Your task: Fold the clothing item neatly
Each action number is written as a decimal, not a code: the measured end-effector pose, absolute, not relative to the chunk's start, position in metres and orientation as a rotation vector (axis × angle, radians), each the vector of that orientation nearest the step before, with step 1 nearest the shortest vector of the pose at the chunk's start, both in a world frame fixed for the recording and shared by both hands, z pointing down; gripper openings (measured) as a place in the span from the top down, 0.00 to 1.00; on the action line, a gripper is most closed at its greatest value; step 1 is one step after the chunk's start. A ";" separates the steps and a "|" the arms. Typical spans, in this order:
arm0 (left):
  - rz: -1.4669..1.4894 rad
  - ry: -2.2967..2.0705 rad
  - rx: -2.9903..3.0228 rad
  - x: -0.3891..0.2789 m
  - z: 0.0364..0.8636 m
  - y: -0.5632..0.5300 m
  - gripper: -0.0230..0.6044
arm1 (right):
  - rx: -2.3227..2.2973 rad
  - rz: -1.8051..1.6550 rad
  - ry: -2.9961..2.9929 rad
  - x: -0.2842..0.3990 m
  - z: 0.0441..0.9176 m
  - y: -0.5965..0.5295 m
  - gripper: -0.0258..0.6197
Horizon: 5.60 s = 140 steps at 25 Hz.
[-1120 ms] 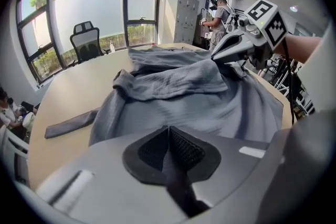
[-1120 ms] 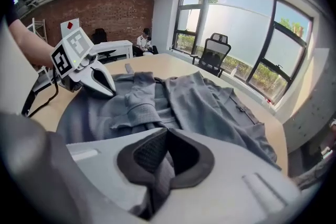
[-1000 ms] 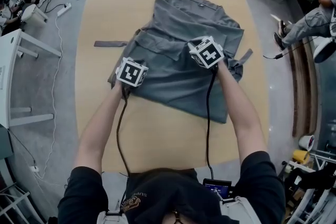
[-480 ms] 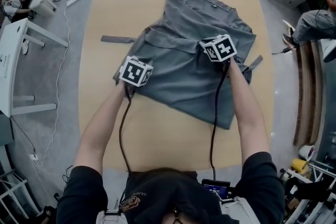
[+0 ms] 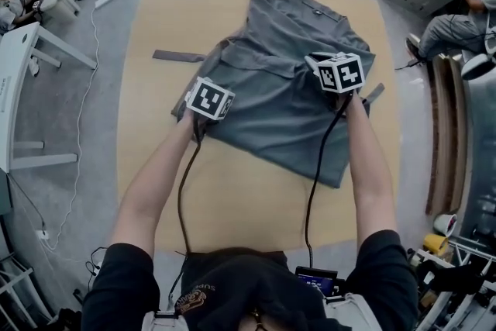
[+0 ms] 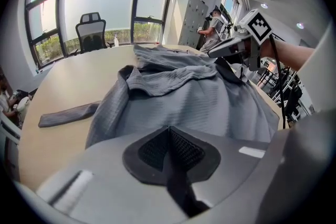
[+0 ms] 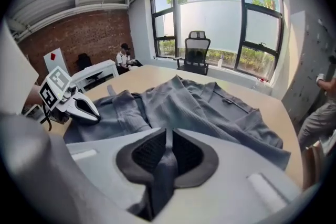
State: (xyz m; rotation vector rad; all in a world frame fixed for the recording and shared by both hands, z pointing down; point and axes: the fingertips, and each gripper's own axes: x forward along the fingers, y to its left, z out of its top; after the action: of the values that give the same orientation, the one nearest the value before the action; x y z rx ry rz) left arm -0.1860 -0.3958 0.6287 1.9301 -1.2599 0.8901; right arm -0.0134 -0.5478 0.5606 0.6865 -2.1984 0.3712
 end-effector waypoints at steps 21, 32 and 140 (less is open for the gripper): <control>0.964 -1.393 1.941 -0.246 0.610 -0.429 0.95 | 0.241 0.125 -2.185 -0.221 0.613 -0.468 0.72; 0.948 -1.386 1.919 -0.253 0.622 -0.427 0.95 | 0.383 0.025 -2.168 -0.212 0.594 -0.554 0.81; 1.091 -1.341 1.902 -0.285 0.626 -0.307 0.59 | 1.376 0.740 -1.900 0.207 0.612 -0.266 0.63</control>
State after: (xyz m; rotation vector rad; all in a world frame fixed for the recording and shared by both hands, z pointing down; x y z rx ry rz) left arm -0.2853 -0.3071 0.6256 1.9017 -1.3413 1.0913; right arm 0.2069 -0.2655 0.6118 1.3756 -1.9004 0.7398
